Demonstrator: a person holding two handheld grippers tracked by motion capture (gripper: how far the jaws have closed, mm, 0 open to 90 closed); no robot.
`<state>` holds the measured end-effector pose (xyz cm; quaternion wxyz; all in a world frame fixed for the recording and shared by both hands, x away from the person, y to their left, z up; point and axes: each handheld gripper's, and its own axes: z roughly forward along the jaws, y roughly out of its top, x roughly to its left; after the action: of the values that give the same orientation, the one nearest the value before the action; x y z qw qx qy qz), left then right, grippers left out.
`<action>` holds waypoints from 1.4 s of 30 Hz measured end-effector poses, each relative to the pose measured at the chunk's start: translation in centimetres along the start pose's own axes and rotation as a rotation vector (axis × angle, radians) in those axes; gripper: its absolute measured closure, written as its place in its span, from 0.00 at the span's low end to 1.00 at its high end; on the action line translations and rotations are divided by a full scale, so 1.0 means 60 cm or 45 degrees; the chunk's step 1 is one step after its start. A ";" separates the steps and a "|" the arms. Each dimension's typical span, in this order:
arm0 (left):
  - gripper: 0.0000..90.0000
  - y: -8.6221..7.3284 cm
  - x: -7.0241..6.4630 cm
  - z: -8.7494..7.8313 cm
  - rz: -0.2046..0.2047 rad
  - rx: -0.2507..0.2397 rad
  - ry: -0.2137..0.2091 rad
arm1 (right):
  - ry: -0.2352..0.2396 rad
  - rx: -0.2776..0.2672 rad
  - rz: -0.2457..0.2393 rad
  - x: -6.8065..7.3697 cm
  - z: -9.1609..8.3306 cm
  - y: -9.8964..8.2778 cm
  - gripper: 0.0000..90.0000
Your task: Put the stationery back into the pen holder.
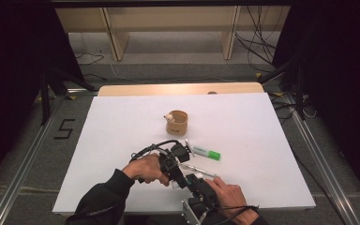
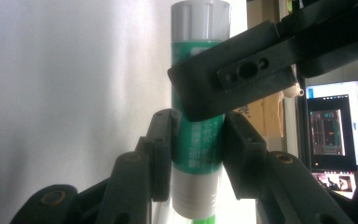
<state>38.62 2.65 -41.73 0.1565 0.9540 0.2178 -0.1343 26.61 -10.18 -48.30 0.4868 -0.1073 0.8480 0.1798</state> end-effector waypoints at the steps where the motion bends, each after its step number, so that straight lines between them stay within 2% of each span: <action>1: 0.71 -0.001 0.000 -0.001 0.004 -0.004 -0.002 | -0.001 -0.003 0.001 0.000 0.000 0.000 0.73; 5: 0.63 -0.005 0.001 -0.015 0.001 -0.037 0.011 | 0.004 -0.003 0.008 0.001 0.000 -0.002 0.74; 7: 0.57 -0.008 0.004 -0.022 0.003 -0.054 0.041 | 0.011 0.000 0.027 0.001 0.000 -0.004 0.74; 8: 0.53 -0.010 0.006 -0.026 -0.005 -0.067 0.056 | 0.009 -0.008 0.018 -0.001 0.000 -0.005 0.74; 10: 0.51 -0.014 0.011 -0.034 -0.013 -0.095 0.046 | 0.013 -0.002 0.018 -0.003 0.000 -0.008 0.74; 14: 0.43 -0.020 0.014 -0.051 -0.012 -0.155 0.028 | 0.019 0.008 0.059 -0.004 -0.001 -0.014 0.74; 20: 0.38 -0.033 0.017 -0.072 -0.019 -0.229 0.053 | 0.020 0.011 0.089 -0.008 -0.002 -0.023 0.74; 24: 0.37 -0.047 0.034 -0.075 -0.075 -0.299 0.075 | 0.018 0.008 0.124 -0.013 -0.003 -0.030 0.74; 28: 0.35 -0.060 0.042 -0.074 -0.108 -0.351 0.107 | 0.028 0.009 0.192 -0.020 -0.005 -0.039 0.74; 29: 0.35 -0.063 0.042 -0.074 -0.126 -0.382 0.114 | 0.024 0.002 0.205 -0.023 -0.004 -0.042 0.74; 31: 0.34 -0.069 0.043 -0.076 -0.127 -0.445 0.149 | 0.033 0.001 0.259 -0.027 -0.005 -0.047 0.74; 34: 0.32 -0.084 0.043 -0.074 -0.127 -0.526 0.200 | 0.043 -0.002 0.305 -0.033 -0.004 -0.056 0.74; 36: 0.31 -0.096 0.043 -0.071 -0.137 -0.603 0.241 | 0.047 -0.006 0.353 -0.038 -0.003 -0.063 0.74; 37: 0.30 -0.102 0.043 -0.070 -0.132 -0.643 0.260 | 0.052 -0.003 0.408 -0.040 -0.003 -0.065 0.74; 40: 0.28 -0.119 0.041 -0.065 -0.133 -0.751 0.330 | 0.090 -0.023 0.485 -0.051 -0.004 -0.075 0.74; 42: 0.26 -0.129 0.040 -0.063 -0.149 -0.828 0.378 | 0.094 -0.043 0.586 -0.059 -0.003 -0.080 0.74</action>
<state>37.87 11.49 -40.89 0.4104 0.8493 0.3238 0.0732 29.93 -14.58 -46.13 0.3997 0.0740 0.8643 0.2962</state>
